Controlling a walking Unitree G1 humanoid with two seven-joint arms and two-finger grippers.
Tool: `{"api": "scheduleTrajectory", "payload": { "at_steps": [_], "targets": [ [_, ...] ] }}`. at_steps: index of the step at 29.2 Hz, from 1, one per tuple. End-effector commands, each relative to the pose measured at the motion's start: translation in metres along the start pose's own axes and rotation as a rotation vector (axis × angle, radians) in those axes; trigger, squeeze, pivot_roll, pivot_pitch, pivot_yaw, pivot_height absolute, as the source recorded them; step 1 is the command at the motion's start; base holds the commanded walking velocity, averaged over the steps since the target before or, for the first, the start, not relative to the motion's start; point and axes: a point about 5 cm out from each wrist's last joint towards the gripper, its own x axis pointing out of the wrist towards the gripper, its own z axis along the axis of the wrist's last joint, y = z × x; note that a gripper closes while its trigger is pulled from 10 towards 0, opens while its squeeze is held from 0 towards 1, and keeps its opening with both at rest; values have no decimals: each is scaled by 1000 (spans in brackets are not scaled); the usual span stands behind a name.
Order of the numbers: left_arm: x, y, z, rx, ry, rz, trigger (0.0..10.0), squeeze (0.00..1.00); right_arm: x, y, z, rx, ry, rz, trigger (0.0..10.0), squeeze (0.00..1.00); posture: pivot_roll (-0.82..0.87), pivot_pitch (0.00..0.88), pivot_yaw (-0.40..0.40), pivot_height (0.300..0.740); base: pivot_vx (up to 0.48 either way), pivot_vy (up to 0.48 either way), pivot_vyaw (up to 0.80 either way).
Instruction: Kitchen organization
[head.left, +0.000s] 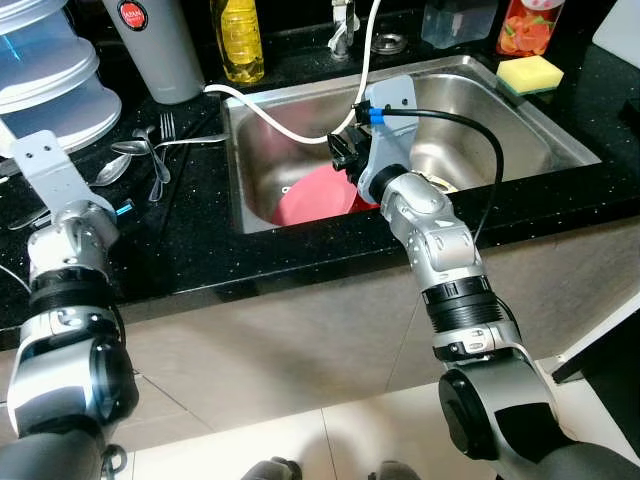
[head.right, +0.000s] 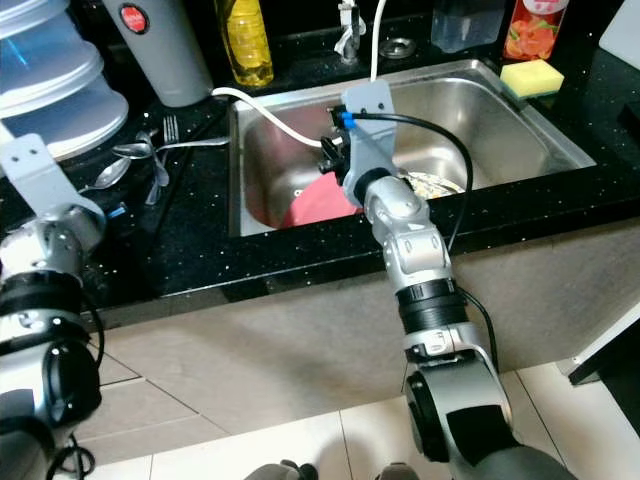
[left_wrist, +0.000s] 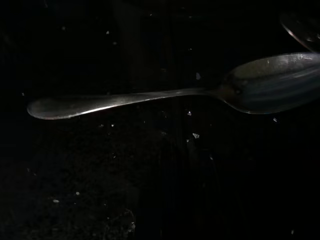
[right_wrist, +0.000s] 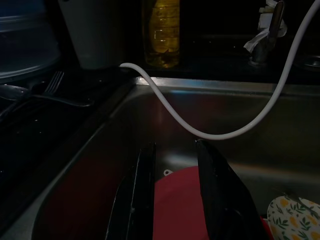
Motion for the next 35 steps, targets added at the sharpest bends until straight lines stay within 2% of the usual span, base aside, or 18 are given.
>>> {"api": "scheduleTrajectory", "payload": {
  "at_steps": [1, 2, 3, 4, 6, 8, 14, 16, 17, 21, 22, 25, 26, 27, 28, 29, 32, 35],
  "targets": [
    [-6, -4, 12, 63, -123, -14, 10000, 0, 1, 5, 0, 7, 2, 17, 10000, 0, 135, 88, 72, 740, 0, 0, 0],
    [-13, -11, 31, 71, -226, -48, 10000, 0, 1, 5, 0, 7, 2, 18, 10000, 0, 135, 88, 72, 740, 0, 0, 0],
    [-13, -11, 31, 71, -226, -48, 10000, 0, 1, 5, 0, 7, 2, 18, 10000, 0, 135, 88, 72, 740, 0, 0, 0],
    [-19, -15, 42, 76, -290, -73, 10000, 0, 1, 5, 0, 7, 2, 19, 10000, 0, 135, 88, 72, 740, 0, 0, 0],
    [-26, -22, 54, 106, -355, -104, 10000, 0, 2, 6, 0, 7, 2, 21, 10000, 0, 138, 83, 70, 740, 0, 0, 0],
    [-26, -22, 54, 106, -355, -104, 10000, 0, 2, 6, 0, 7, 2, 21, 10000, 0, 138, 83, 70, 740, 0, 0, 0],
    [-51, -56, 65, 246, -462, -303, 10000, 0, 3, 6, 1, 8, -2, 20, 10000, 0, 136, 78, 72, 740, 0, 0, 0],
    [-51, -56, 65, 246, -462, -303, 10000, 0, 3, 6, 1, 8, -2, 20, 10000, 0, 136, 78, 72, 740, 0, 0, 0],
    [-59, -68, 61, 298, -483, -360, 10000, 0, 3, 6, 1, 7, -2, 19, 10000, 0, 135, 75, 74, 740, 0, 0, 0],
    [-65, -80, 55, 349, -478, -415, 10000, 0, 3, 6, 1, 7, -3, 19, 10000, 0, 134, 74, 74, 740, 0, 0, 0],
    [-65, -83, 50, 359, -451, -432, 10000, 0, 3, 6, 1, 7, -3, 19, 10000, 0, 135, 69, 76, 740, 0, 0, 0],
    [-53, -88, 23, 331, -204, -474, 10000, 0, 3, 6, 1, 7, -6, 17, 10000, 0, 131, 62, 84, 740, 0, 0, 0],
    [-53, -88, 23, 331, -204, -474, 10000, 0, 3, 6, 1, 7, -6, 17, 10000, 0, 131, 62, 84, 740, 0, 0, 0],
    [-50, -84, 18, 333, -161, -479, 10000, 1000, 3, 6, 1, 7, -8, 16, 10000, 0, 128, 62, 87, 740, 0, 0, 0],
    [-48, -78, 17, 326, -130, -476, 10000, 1000, 2, 4, 1, 7, -9, 12, 10000, 0, 128, 61, 91, 740, 0, 0, 0],
    [-48, -78, 17, 326, -130, -476, 10000, 1000, 2, 4, 1, 7, -9, 12, 10000, 0, 128, 61, 91, 740, 0, 0, 0],
    [-44, -54, 13, 322, -57, -479, 10000, 1000, 0, 2, -2, 8, -2, 5, 10000, 0, 142, 58, 91, 740, 0, 0, 0],
    [-42, -45, 8, 322, -22, -492, 10000, 1000, 0, 4, -3, 10, 0, 10, 10000, 0, 145, 57, 88, 740, 0, 0, 0]
  ]
}}
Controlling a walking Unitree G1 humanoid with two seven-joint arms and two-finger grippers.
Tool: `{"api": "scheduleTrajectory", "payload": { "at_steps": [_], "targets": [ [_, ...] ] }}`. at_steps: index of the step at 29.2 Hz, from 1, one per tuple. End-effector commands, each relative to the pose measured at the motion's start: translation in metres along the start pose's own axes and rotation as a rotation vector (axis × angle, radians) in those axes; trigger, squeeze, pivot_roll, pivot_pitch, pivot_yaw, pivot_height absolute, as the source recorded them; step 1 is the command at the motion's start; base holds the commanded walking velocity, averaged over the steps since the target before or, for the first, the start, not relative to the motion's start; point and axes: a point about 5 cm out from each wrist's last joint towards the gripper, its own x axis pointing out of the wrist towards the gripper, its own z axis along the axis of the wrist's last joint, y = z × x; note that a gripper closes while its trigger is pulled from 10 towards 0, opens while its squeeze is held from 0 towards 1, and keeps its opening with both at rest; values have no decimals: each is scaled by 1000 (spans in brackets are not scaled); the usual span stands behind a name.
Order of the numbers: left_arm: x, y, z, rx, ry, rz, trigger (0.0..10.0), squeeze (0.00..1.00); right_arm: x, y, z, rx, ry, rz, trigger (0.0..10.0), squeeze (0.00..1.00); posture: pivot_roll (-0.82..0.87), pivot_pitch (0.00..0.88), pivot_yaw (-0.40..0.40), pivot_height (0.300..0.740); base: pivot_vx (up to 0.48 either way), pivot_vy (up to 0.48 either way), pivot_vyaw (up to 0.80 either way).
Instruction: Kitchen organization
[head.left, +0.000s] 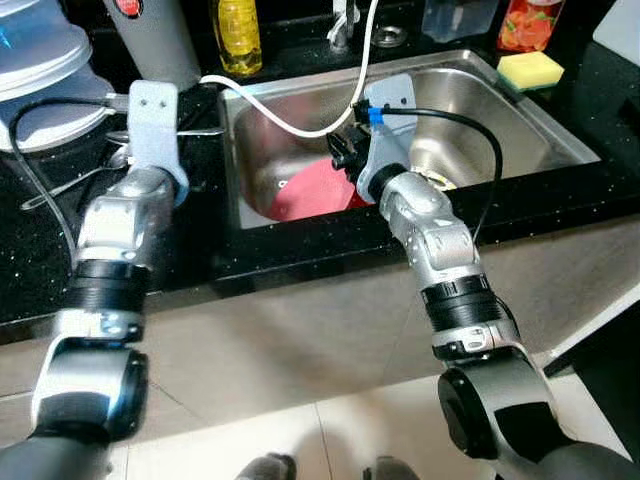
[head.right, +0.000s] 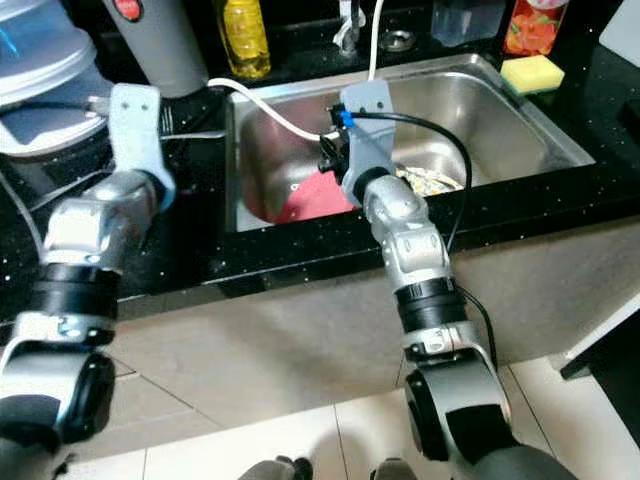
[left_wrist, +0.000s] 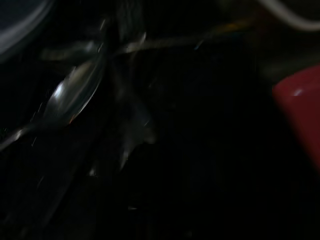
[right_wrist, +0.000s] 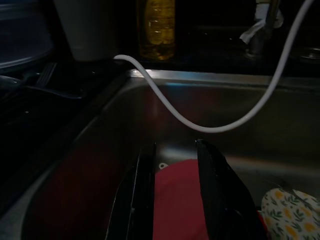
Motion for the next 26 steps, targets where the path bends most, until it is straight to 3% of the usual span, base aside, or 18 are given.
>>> {"api": "scheduleTrajectory", "payload": {
  "at_steps": [1, 4, 5, 6, 13, 15, 16, 17, 18, 19, 20, 26],
  "targets": [
    [-5, 12, -8, 4, 39, 3, 10000, 1000, 1, 6, -2, 11, -3, 18, 10000, 0, 146, 56, 87, 740, 0, 0, 0],
    [-6, 14, -10, 12, 46, 4, 10000, 1000, 1, 7, -1, 12, -4, 21, 10000, 0, 146, 56, 87, 740, 0, 0, 0],
    [-7, 12, -16, -7, 73, -24, 10000, 953, 2, 8, 0, 11, -6, 26, 10000, 0, 150, 55, 81, 740, 0, 0, 0],
    [-7, 9, -19, -29, 89, -55, 10000, 0, 2, 8, 0, 11, -7, 28, 10000, 0, 151, 56, 79, 740, 0, 0, 0],
    [-6, 3, -35, -53, 162, -99, 10000, 0, 3, 8, 1, 8, -9, 31, 10000, 0, 146, 56, 77, 740, 0, 0, 0],
    [-7, -1, -43, -39, 187, -102, 8824, 0, 3, 7, 1, 8, -8, 29, 10000, 0, 146, 55, 79, 740, 0, 0, 0],
    [-7, -1, -43, -39, 187, -102, 8824, 0, 3, 7, 1, 8, -8, 29, 10000, 0, 146, 55, 79, 740, 0, 0, 0],
    [-9, -4, -48, -42, 201, -105, 7529, 0, 3, 7, 1, 7, -8, 29, 10000, 0, 146, 55, 79, 740, 0, 0, 0],
    [-10, -7, -52, -45, 214, -106, 5451, 0, 3, 7, 1, 7, -7, 28, 10000, 0, 147, 55, 81, 740, 0, 0, 0],
    [-10, -7, -52, -45, 214, -106, 5451, 0, 3, 7, 1, 7, -7, 28, 10000, 0, 147, 55, 81, 740, 0, 0, 0],
    [-12, -12, -60, -69, 235, -110, 0, 0, 3, 7, 0, 7, -7, 28, 10000, 0, 146, 55, 82, 740, 0, 0, 0],
    [-16, -27, -85, -139, 314, -116, 0, 0, 3, 7, 0, 7, -8, 27, 10000, 0, 145, 57, 81, 740, 0, 0, 0]
  ]
}}
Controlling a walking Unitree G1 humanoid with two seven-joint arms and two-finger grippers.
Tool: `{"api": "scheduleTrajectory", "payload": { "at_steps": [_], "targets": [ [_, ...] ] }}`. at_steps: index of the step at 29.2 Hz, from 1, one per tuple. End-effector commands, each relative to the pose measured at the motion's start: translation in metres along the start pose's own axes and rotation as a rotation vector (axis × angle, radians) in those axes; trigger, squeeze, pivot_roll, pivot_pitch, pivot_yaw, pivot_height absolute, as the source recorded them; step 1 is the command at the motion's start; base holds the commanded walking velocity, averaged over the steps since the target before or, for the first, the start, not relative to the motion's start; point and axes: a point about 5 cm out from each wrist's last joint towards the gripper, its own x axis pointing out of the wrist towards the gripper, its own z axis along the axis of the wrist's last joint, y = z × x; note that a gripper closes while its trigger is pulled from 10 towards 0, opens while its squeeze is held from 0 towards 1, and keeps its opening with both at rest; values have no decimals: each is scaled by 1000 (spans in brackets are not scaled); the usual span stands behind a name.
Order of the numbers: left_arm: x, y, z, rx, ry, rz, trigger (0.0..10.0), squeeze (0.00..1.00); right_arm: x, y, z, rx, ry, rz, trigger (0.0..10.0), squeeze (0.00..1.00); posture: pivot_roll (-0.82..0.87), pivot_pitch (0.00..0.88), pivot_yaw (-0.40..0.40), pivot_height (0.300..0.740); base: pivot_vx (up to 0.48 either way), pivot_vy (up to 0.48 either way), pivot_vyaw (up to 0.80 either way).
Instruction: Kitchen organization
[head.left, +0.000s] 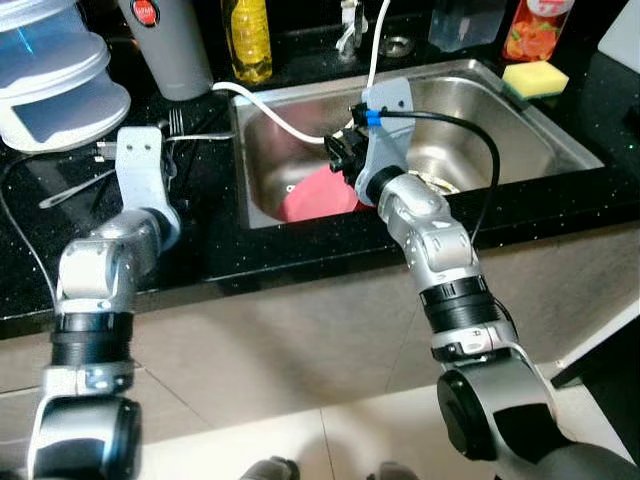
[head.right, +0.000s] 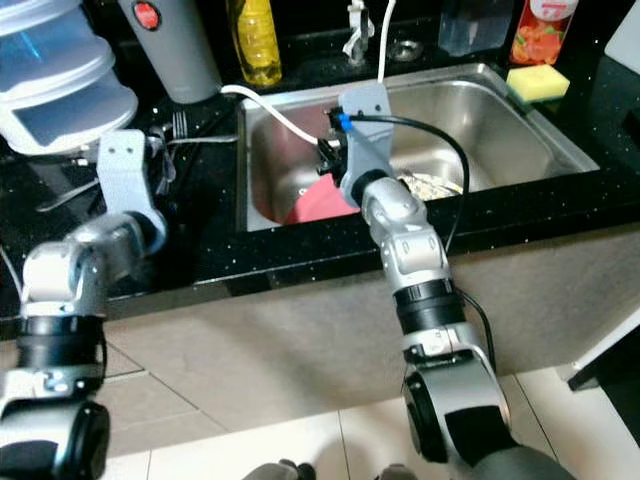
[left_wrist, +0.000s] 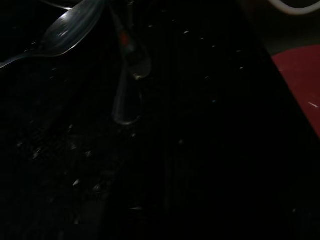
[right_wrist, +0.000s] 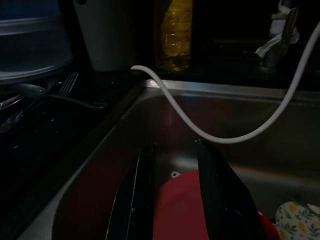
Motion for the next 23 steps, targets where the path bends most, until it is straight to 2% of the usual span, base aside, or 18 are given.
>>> {"api": "scheduleTrajectory", "payload": {
  "at_steps": [1, 7, 13, 17, 18, 19, 20, 21, 23],
  "targets": [
    [6, -5, -50, -51, 230, -9, 0, 0, 2, 4, 1, 2, -6, 16, 10000, 0, 145, 57, 80, 740, 0, 0, 0],
    [7, 2, -50, -70, 233, 43, 0, 0, 2, 4, 1, 0, -6, 17, 10000, 0, 144, 57, 81, 740, 0, 0, 0],
    [6, 7, -40, -83, 175, 87, 0, 0, 2, 4, 1, 0, -7, 15, 10000, 0, 144, 56, 81, 740, 0, 0, 0],
    [3, 5, -21, -4, 43, 94, 0, 0, 1, 3, 1, -1, -7, 15, 10000, 0, 143, 58, 78, 740, 0, 0, 0],
    [-3, -1, 1, 58, -93, 80, 6863, 0, 1, 3, 1, -1, -7, 15, 10000, 0, 145, 58, 77, 740, 0, 0, 0],
    [-3, -1, 1, 58, -93, 80, 6863, 0, 1, 3, 1, -1, -7, 15, 10000, 0, 145, 58, 77, 740, 0, 0, 0],
    [-8, -6, 16, 99, -186, 66, 6863, 0, 1, 3, 1, -1, -7, 15, 10000, 0, 145, 58, 77, 740, 0, 0, 0],
    [-14, -10, 29, 142, -272, 66, 10000, 0, 1, 3, 1, -1, -7, 15, 10000, 0, 145, 58, 77, 740, 0, 0, 0],
    [-24, -18, 48, 181, -379, 43, 10000, 0, 2, 3, 1, -1, -8, 16, 10000, 0, 146, 58, 77, 740, 0, 0, 0]
  ]
}}
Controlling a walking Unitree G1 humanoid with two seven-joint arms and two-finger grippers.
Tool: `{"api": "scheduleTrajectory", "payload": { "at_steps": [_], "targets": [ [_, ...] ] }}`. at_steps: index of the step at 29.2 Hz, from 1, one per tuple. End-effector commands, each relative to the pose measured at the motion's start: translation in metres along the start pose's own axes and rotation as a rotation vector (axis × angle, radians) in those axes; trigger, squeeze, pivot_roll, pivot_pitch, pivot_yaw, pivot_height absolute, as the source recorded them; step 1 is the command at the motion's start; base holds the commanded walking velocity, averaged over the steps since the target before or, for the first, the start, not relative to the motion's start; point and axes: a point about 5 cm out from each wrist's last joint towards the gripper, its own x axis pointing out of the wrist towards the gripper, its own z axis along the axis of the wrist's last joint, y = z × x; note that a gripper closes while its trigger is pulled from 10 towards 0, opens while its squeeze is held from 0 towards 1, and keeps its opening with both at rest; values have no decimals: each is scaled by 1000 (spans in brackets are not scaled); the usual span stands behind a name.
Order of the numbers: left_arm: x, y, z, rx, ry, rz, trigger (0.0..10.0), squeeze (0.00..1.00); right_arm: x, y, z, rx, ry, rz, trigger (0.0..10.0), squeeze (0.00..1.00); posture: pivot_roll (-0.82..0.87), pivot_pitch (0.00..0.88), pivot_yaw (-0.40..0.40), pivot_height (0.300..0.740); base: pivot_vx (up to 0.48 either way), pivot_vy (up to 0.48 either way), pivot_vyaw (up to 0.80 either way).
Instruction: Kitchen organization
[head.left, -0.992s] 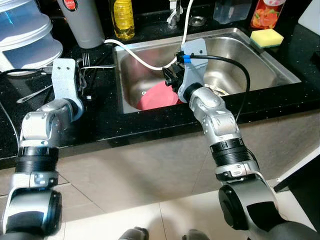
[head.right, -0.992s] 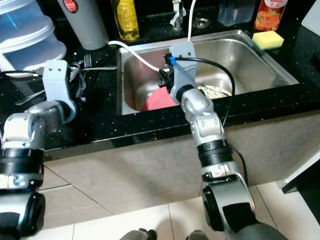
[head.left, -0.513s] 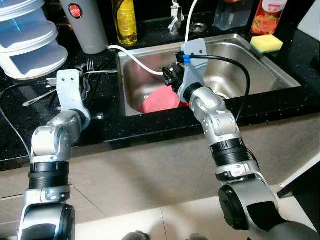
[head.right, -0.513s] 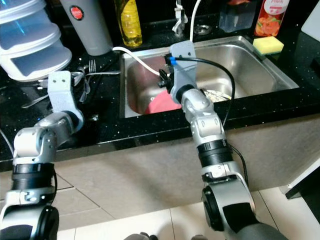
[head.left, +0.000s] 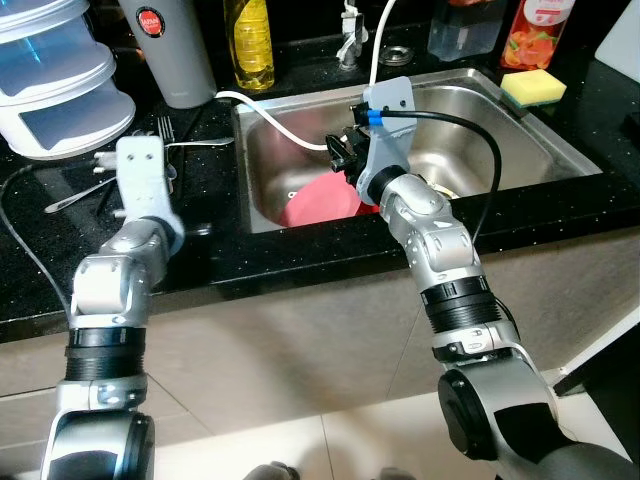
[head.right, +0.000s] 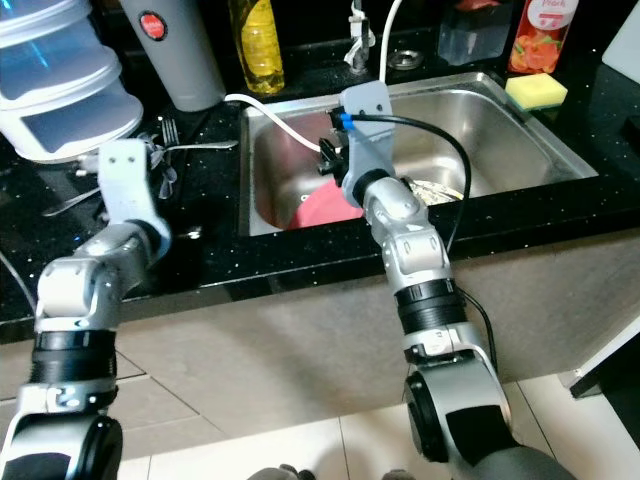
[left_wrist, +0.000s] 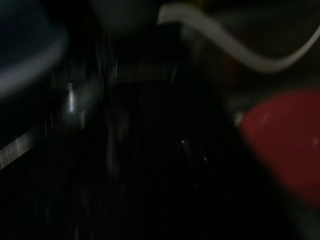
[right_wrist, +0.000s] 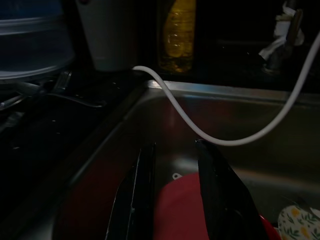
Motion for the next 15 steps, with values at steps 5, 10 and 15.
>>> {"api": "scheduleTrajectory", "payload": {
  "at_steps": [5, 10, 15],
  "targets": [
    [-7, -5, 36, 94, -169, -22, 10000, 0, 3, 4, 1, 3, -8, 14, 10000, 0, 149, 53, 76, 740, 0, 0, 0],
    [3, 14, 22, 55, -57, 110, 10000, 0, 3, 3, 3, 1, -13, 12, 10000, 0, 147, 57, 79, 740, 0, 0, 0],
    [7, 27, 3, 13, 62, 190, 10000, 1000, 3, 3, 3, 1, -12, 9, 10000, 0, 146, 58, 79, 740, 0, 0, 0]
  ]
}}
